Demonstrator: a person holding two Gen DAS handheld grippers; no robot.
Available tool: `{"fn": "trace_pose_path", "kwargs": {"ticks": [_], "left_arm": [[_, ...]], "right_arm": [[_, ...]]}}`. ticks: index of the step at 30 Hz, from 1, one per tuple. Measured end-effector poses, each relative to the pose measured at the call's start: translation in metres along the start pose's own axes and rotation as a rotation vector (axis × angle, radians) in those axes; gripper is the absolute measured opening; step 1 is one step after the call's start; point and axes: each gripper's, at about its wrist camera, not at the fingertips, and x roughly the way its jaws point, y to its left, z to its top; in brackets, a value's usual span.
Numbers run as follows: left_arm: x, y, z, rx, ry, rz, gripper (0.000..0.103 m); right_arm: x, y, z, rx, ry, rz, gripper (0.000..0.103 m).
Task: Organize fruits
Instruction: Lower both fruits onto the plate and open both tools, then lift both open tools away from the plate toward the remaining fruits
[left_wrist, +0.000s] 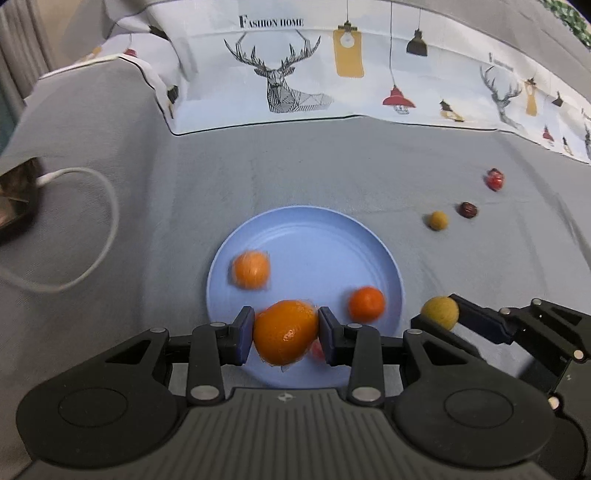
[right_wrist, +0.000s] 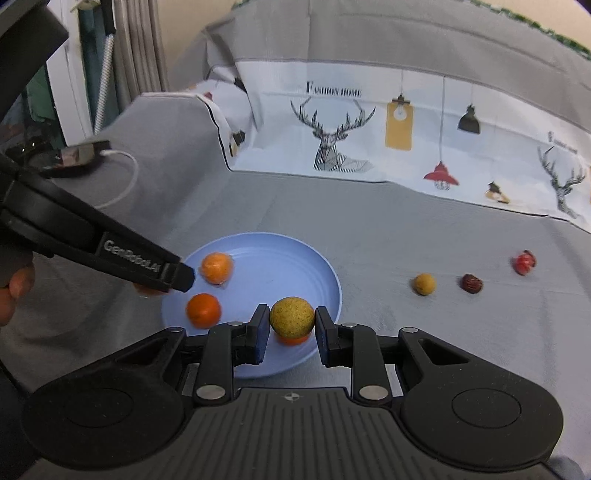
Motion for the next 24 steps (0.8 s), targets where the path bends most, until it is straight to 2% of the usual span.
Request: {"fn": "trace_pose_path", "kwargs": {"ticks": [7,9,10,11,12,13,15,17,24], "left_arm": [[0.058,-0.002,0.019,0.034,0.03,-0.006,0.042],[0.065,-0.002,0.022,0.061,0.024,-0.005,0.062],[0.065,-0.002,0.023,0.073,0.012,-0.003,0.091],[0.06,-0.002,0.024,0.075,-0.023,0.006,0.103],[0.051,0.0,0.022,0.073,-0.071,0.008,0.102],[0.043,0.0,0.02,0.079,-0.1,0.006,0.102],[0.032,0.001,0.016,0.098,-0.095,0.004,0.102],[0.019,0.004,0.004,0.082,-0.076,0.022,0.103],[-0.038,0.024,-0.061,-0.036,0.016,0.101,0.103]], "right_arm": [[0.061,-0.008,0.005,-0.024,0.059,0.005,0.028],[0.072,-0.011,0.006,-0.021,0.068,0.009,0.029],[0.076,-0.012,0.006,-0.01,0.072,0.012,0.033],[0.079,-0.013,0.008,0.0,0.078,0.013,0.047],[0.08,-0.015,0.008,0.008,0.085,0.015,0.06],[0.078,-0.016,0.009,0.014,0.088,0.013,0.064],[0.068,-0.018,0.009,0.022,0.09,0.011,0.08],[0.053,-0.018,0.005,0.032,0.103,0.016,0.088],[-0.022,-0.002,-0.022,0.08,0.142,0.057,0.095]]}}
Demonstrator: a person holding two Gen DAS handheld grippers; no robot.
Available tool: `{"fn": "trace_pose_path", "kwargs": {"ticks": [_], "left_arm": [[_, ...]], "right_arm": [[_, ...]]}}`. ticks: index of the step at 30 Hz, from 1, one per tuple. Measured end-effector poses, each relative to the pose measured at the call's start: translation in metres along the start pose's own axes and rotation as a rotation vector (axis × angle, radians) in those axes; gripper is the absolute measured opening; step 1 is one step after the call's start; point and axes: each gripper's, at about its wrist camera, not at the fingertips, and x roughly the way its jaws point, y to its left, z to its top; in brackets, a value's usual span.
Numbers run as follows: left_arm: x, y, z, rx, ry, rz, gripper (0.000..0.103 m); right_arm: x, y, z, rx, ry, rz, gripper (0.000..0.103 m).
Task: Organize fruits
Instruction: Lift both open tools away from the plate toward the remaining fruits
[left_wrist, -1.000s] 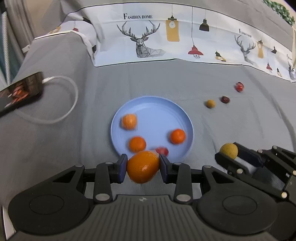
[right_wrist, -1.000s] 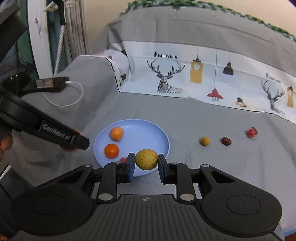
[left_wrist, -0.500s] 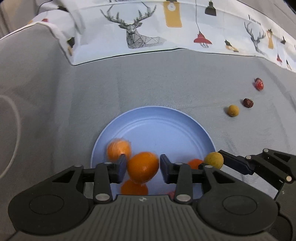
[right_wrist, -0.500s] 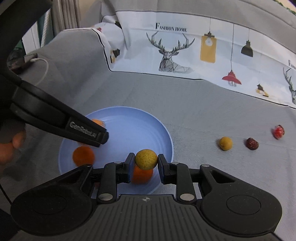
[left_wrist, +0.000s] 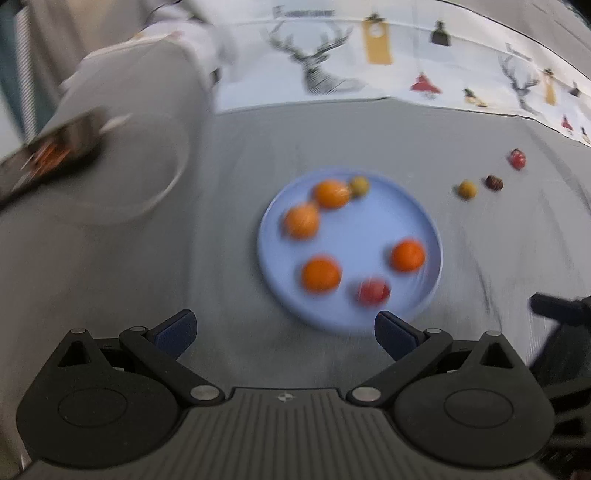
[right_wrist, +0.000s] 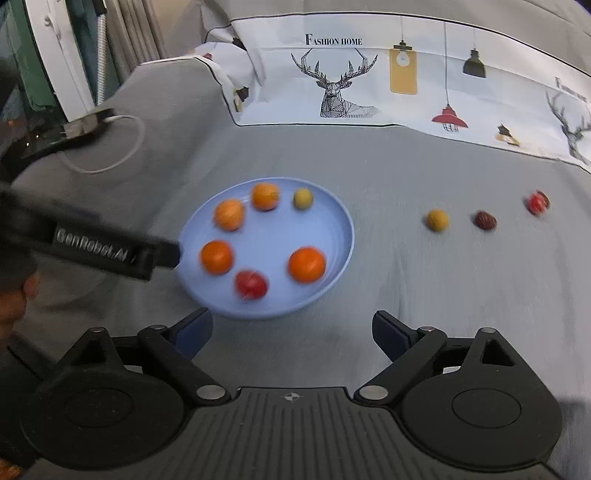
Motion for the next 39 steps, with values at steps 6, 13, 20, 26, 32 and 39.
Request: {"fn": "trace_pose_path", "kwargs": {"ticks": [6,13,20,26,32,39], "left_arm": [[-0.043,0.002,-0.045,-0.007,-0.013,0.017,0.103],[-0.08,-0.008,-0.063,0.01,-0.084,-0.018,0.103],[-0.108,-0.014,-0.075,-0.001,-0.143,-0.025,0.103],[-0.127,-0.015,-0.078,-0.007,-0.192,-0.007,0.103],[-0.137,-0.022,-0.079,0.009,-0.216,-0.003,0.103],[-0.136,-0.032,-0.08,0.038,-0.213,-0.006,0.103]], "right_arm": [[-0.052,0.017,-0.009,-0.019,-0.122,-0.051,0.098],[-0.097,0.032,-0.027,-0.056,-0.209,-0.073,0.099],[-0.132,0.038,-0.037,-0.087,-0.292,-0.1,0.1],[-0.148,0.042,-0.042,-0.096,-0.33,-0.093,0.1],[-0.157,0.039,-0.046,-0.083,-0.354,-0.09,0.1],[-0.162,0.027,-0.05,-0.044,-0.361,-0.09,0.1]]}}
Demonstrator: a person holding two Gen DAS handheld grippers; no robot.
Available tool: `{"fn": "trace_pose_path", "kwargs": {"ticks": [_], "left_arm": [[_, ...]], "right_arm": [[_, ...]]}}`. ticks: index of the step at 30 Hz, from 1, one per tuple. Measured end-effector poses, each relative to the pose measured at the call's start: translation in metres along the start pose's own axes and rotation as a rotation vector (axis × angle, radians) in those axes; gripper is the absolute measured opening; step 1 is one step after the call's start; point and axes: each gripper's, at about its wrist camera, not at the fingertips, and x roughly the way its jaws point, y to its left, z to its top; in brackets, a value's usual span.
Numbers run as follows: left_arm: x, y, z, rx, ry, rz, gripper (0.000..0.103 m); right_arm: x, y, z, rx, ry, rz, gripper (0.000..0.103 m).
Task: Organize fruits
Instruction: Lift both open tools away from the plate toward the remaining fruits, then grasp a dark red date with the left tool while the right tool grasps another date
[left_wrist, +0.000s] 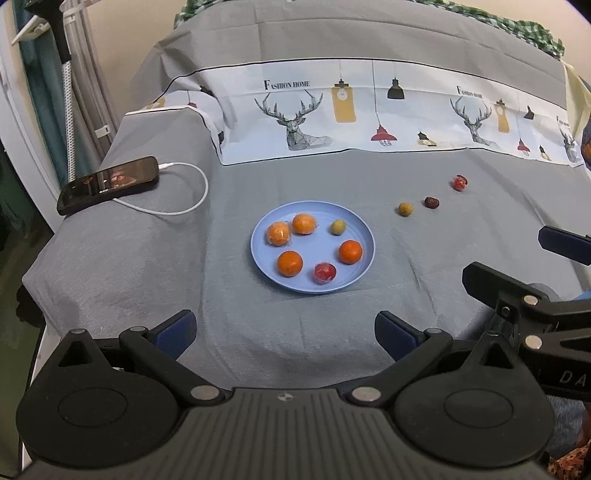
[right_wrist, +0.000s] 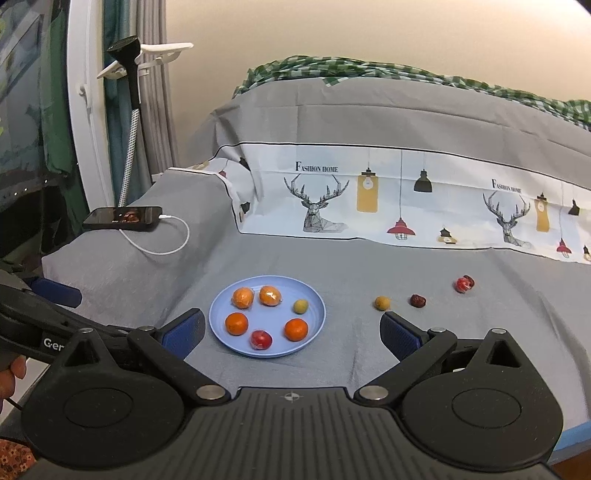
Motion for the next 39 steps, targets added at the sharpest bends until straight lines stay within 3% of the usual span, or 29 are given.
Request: {"fn": "trace_pose_path", "kwargs": {"ticks": [11,16,22,26,31,36,39], "left_arm": [[0.027,-0.031,0.011,0.12,0.041,-0.012,0.103],[0.057,-0.058,0.03,0.155,0.069,-0.04,0.103],[0.121,-0.101,0.073,0.183,0.136,-0.115,0.103],[0.163,-0.133,0.106,0.223,0.118,-0.134,0.103],[0.225,-0.185,0.152,0.339,0.081,-0.167,0.103],[0.301,-0.239,0.184,0.451,0.159,-0.245,0.103],[0.342,-0.261,0.191,0.509,0.213,-0.277,0.103]], "right_arm": [[0.016,-0.038,-0.008,0.133,0.044,-0.027,0.101],[0.033,-0.08,-0.012,0.208,0.063,-0.114,0.101],[0.076,-0.156,-0.01,0.283,0.073,-0.272,0.101],[0.122,-0.216,0.0,0.325,0.064,-0.372,0.101],[0.202,-0.295,0.007,0.278,0.077,-0.493,0.101],[0.291,-0.357,-0.003,0.194,0.179,-0.503,0.101],[0.333,-0.377,-0.012,0.191,0.21,-0.439,0.101]]}}
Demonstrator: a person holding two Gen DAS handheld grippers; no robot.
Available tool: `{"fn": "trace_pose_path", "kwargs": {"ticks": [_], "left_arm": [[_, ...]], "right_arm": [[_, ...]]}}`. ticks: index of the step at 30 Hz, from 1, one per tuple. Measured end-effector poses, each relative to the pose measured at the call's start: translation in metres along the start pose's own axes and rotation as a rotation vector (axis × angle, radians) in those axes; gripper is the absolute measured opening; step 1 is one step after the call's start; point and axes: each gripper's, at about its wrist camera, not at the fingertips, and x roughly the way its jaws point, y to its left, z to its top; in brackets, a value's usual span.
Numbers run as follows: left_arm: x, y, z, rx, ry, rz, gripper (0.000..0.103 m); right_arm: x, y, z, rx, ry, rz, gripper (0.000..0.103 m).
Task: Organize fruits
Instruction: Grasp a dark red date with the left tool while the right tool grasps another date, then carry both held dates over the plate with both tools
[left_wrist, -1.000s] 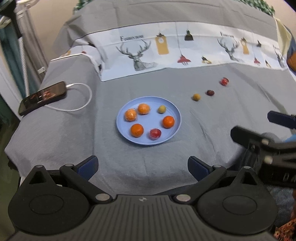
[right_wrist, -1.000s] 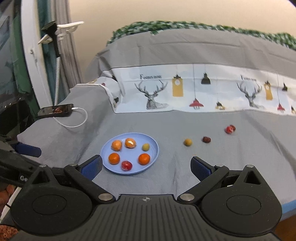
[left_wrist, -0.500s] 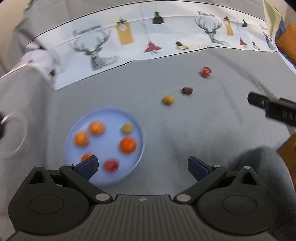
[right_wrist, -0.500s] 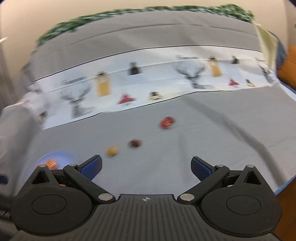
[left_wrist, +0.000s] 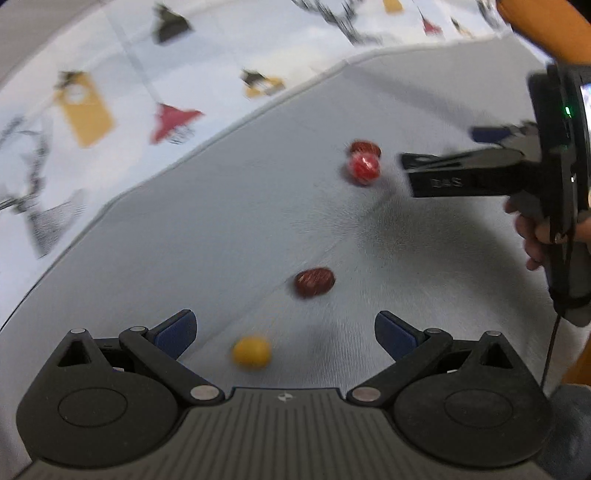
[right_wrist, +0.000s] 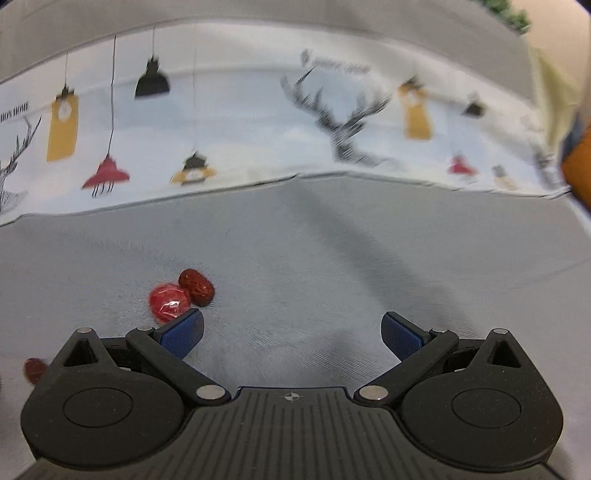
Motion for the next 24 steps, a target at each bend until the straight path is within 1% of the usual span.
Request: {"fn": "trace_pose_path", "kwargs": {"ticks": [4,5,7,8,9,10,11,12,13,14,15,16,18,19,20,22,24], "left_arm": [[0.047,0.003,0.022,0.047,0.104,-0.1,0.103],[0.055,0.006,0.027,0.047,0.121,-0.112,0.103],[0.069,0.013,0.033,0.035,0.135,-0.113,0.102],[0.073,0.018,0.035,0.021,0.139,-0.117,0.098],[0.076,0.022,0.035,0.005,0.145,-0.128,0.096],[0.075,0.026,0.036,-0.02,0.134,-0.138,0.09],[0.072,0.028,0.036,-0.027,0.116,-0.141,0.076],[0.068,0.029,0.036,-0.02,0.105,-0.16,0.065],[0.065,0.031,0.038,-0.026,0.109,-0.19,0.041],[0.063,0.034,0.039,-0.047,0.127,-0.23,0.034],[0.062,0.037,0.04,-0.076,0.139,-0.264,0.034],[0.058,0.04,0.039,-0.098,0.131,-0.283,0.034],[0.045,0.041,0.039,-0.088,0.095,-0.253,0.034],[0.038,0.041,0.039,-0.089,0.083,-0.247,0.034],[0.027,0.043,0.039,-0.102,0.067,-0.251,0.034],[0.003,0.046,0.037,-0.127,0.027,-0.255,0.034],[-0.028,0.048,0.032,-0.16,-0.027,-0.231,0.034]], "right_arm": [[0.042,0.011,-0.002,-0.028,0.037,0.086,0.102],[0.043,0.015,-0.003,-0.034,0.01,0.087,0.102],[0.047,0.019,-0.002,-0.039,-0.02,0.105,0.102],[0.049,0.019,-0.001,-0.038,-0.026,0.109,0.102],[0.051,0.02,0.0,-0.038,-0.033,0.11,0.102],[0.052,0.021,0.0,-0.04,-0.039,0.109,0.102],[0.051,0.021,0.0,-0.045,-0.047,0.113,0.093],[0.048,0.022,-0.001,-0.057,-0.07,0.144,0.051],[0.042,0.024,-0.001,-0.077,-0.077,0.191,0.023],[0.039,0.027,0.0,-0.085,-0.059,0.189,0.02],[0.037,0.028,0.001,-0.064,-0.046,0.179,0.02],[0.034,0.027,-0.001,-0.034,-0.041,0.175,0.02],[0.027,0.025,-0.005,-0.011,-0.043,0.131,0.02],[0.022,0.024,-0.006,-0.012,-0.045,0.095,0.02],[0.014,0.021,-0.007,0.0,-0.049,0.075,0.02],[-0.008,0.012,-0.004,0.051,-0.068,0.065,0.02],[-0.039,0.006,-0.001,0.07,-0.104,0.055,0.02]]}}
